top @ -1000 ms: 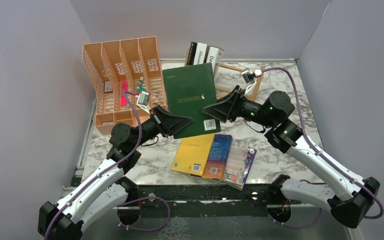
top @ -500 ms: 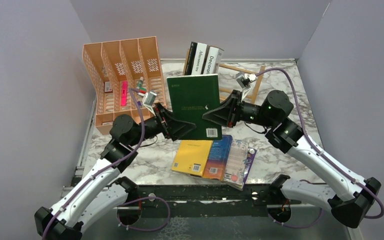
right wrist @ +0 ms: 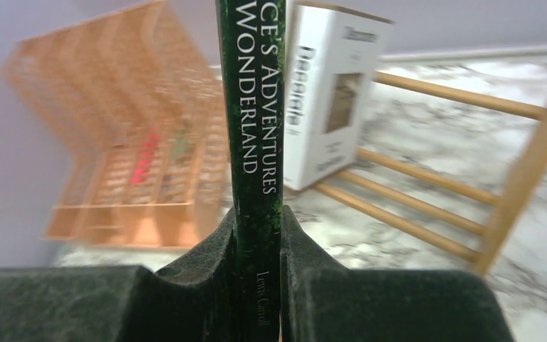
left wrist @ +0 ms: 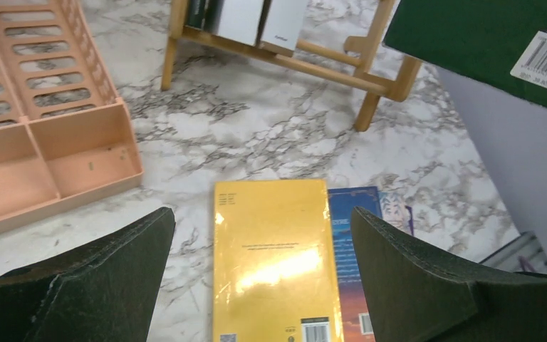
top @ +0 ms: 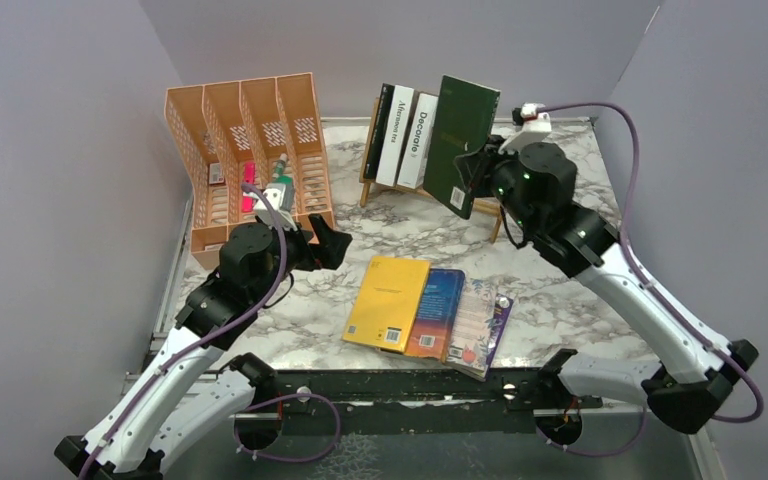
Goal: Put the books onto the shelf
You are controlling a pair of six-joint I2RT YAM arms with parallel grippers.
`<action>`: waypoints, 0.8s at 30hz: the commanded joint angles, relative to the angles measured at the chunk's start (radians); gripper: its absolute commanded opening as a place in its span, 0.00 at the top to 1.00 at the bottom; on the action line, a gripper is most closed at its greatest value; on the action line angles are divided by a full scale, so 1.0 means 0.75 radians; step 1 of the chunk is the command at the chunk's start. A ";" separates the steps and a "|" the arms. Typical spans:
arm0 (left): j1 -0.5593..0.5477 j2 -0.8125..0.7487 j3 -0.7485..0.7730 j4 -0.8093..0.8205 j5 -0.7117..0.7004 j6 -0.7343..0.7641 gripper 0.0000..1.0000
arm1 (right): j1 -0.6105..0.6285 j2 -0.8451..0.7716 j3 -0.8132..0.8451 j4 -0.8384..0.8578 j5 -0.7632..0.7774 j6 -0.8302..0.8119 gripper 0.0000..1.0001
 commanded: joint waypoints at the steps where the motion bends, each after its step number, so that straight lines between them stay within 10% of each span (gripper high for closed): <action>1: 0.002 -0.008 -0.007 -0.074 -0.140 0.086 0.07 | -0.003 0.139 0.103 -0.099 0.422 -0.025 0.99; 24: 0.002 -0.111 -0.087 -0.044 -0.008 0.085 0.07 | -0.085 0.870 0.521 0.073 0.725 0.111 0.99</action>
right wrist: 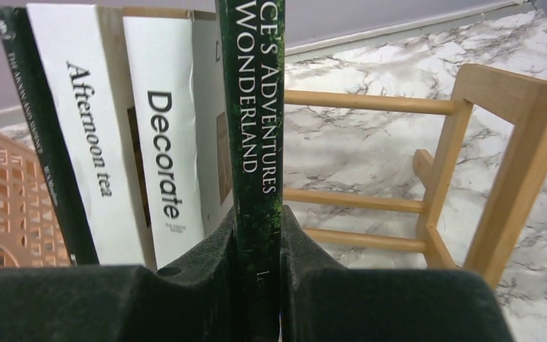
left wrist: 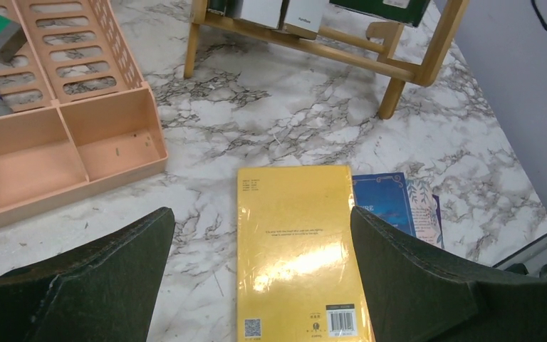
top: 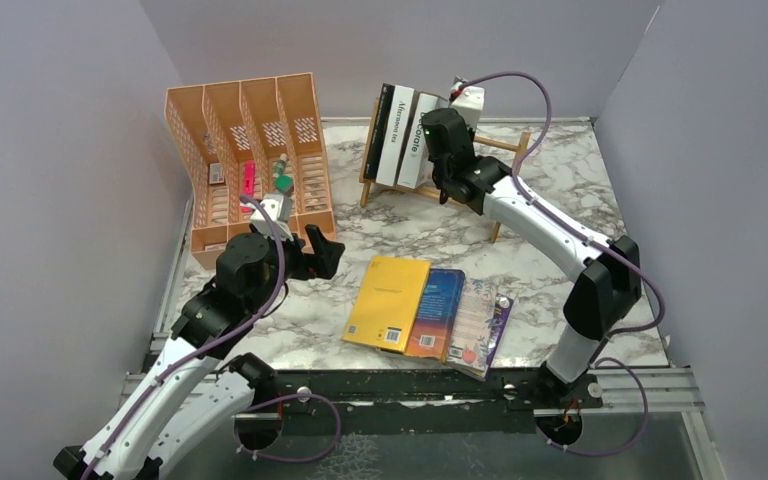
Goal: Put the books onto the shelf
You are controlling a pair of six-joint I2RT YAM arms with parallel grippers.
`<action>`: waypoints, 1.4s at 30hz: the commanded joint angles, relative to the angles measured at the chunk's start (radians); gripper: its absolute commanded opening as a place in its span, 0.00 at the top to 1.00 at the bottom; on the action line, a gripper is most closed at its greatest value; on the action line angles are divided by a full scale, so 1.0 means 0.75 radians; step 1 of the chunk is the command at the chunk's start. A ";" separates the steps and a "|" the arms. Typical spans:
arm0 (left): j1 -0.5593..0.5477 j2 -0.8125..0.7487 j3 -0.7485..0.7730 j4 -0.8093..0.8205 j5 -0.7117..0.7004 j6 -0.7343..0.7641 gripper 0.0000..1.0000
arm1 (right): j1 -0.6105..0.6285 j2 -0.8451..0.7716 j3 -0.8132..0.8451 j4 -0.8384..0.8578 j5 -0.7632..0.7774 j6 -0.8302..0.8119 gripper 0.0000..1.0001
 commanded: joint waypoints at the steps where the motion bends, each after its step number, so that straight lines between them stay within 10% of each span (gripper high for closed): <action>1: 0.002 -0.037 -0.027 0.047 0.064 0.006 0.07 | -0.063 0.104 0.159 0.036 0.008 0.141 0.99; 19: 0.003 -0.065 -0.029 0.053 0.096 0.022 0.06 | -0.085 0.385 0.383 -0.153 -0.068 0.292 0.99; 31: 0.003 -0.065 -0.029 0.055 0.106 0.031 0.06 | -0.092 0.414 0.398 -0.183 -0.170 0.314 0.67; 42: 0.004 -0.065 -0.030 0.053 0.102 0.033 0.06 | -0.091 0.341 0.357 -0.180 -0.235 0.313 0.62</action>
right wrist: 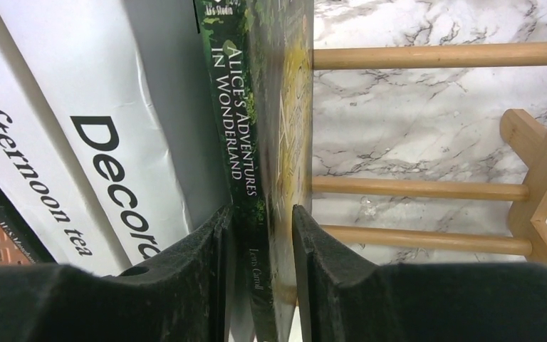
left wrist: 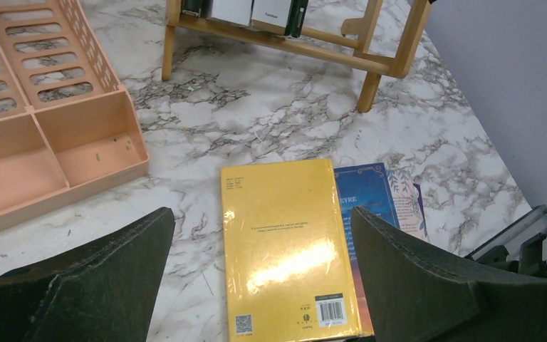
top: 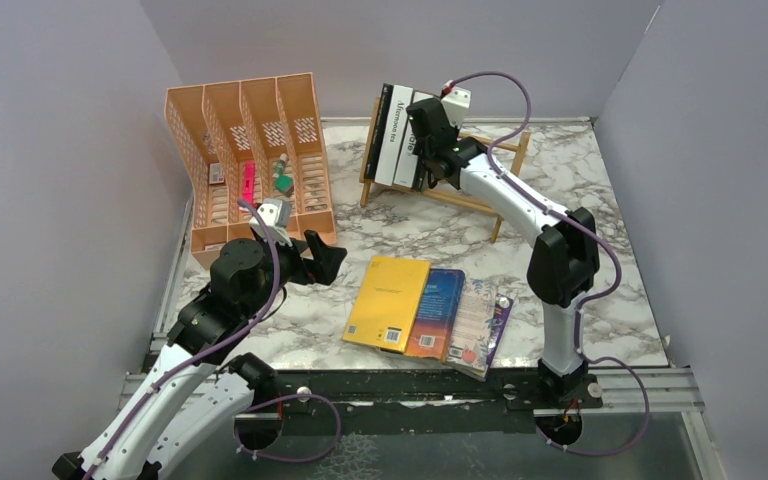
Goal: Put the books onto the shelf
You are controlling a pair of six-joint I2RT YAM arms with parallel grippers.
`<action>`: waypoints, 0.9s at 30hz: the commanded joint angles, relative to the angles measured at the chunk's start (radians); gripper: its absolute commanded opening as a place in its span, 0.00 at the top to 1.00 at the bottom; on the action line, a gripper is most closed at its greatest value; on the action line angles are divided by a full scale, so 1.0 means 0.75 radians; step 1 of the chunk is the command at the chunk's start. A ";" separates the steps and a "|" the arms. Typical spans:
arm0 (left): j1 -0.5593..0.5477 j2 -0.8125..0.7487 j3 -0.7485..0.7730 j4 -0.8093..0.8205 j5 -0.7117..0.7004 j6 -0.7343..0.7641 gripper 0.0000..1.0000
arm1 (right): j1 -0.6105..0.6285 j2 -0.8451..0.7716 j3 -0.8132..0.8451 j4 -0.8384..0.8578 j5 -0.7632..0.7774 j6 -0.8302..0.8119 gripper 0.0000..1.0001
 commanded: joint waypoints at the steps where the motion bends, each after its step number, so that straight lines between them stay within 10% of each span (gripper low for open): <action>1: 0.004 -0.014 -0.009 0.039 0.020 0.024 0.06 | -0.002 -0.084 -0.027 0.048 -0.072 0.004 0.63; 15: 0.004 -0.001 -0.010 0.039 0.026 0.018 0.09 | -0.002 -0.472 -0.433 0.247 -0.520 -0.086 0.62; 27: 0.004 0.170 -0.063 0.038 0.106 -0.156 0.01 | -0.002 -0.764 -0.679 -0.100 -0.876 -0.172 0.45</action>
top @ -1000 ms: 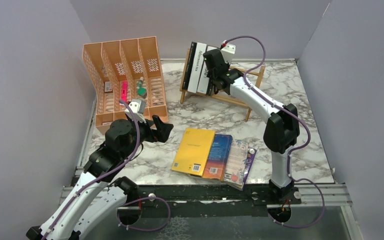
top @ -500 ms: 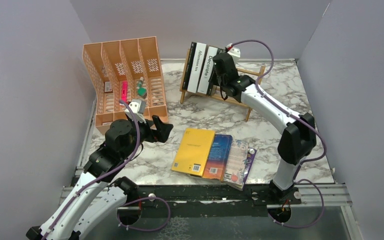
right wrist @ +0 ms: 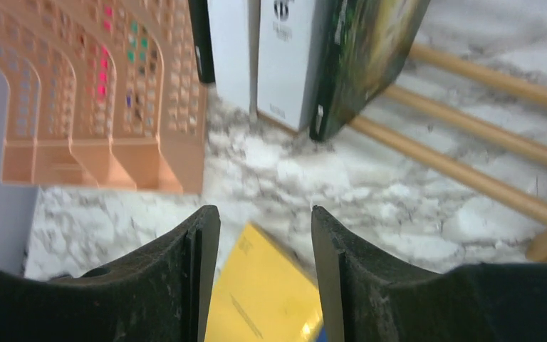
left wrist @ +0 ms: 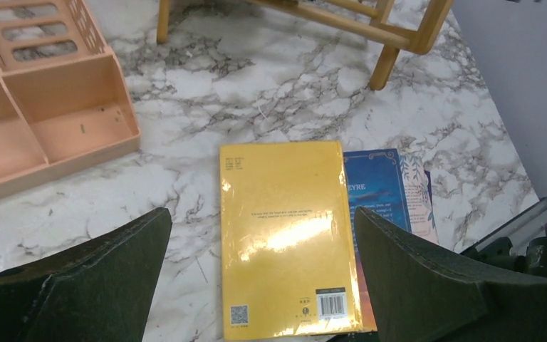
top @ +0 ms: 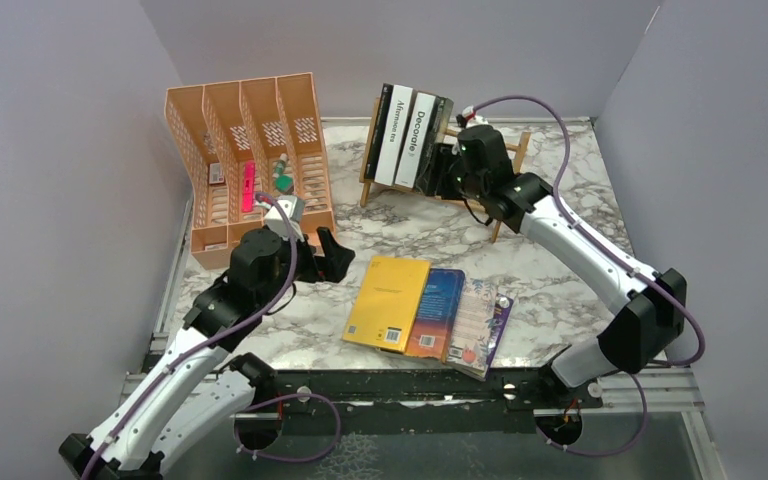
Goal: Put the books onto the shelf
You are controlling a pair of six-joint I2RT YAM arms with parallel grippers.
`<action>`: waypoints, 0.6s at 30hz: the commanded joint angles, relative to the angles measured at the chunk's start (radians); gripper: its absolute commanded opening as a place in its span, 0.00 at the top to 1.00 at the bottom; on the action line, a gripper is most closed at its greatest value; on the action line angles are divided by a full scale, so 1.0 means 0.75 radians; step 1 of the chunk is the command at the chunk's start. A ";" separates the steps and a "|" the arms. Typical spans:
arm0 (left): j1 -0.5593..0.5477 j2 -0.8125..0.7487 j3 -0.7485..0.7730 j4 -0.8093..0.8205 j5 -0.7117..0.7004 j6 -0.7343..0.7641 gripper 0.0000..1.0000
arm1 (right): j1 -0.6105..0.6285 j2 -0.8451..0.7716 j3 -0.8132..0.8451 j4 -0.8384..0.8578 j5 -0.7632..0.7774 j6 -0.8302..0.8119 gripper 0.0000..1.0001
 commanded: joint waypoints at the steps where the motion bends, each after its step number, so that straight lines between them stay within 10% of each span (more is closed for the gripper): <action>1: 0.003 0.093 -0.065 0.036 0.091 -0.133 0.01 | 0.000 -0.152 -0.159 -0.141 -0.235 -0.054 0.43; 18: 0.002 0.536 -0.412 0.629 0.255 -0.458 0.01 | 0.001 -0.441 -0.666 -0.105 -0.415 0.064 0.37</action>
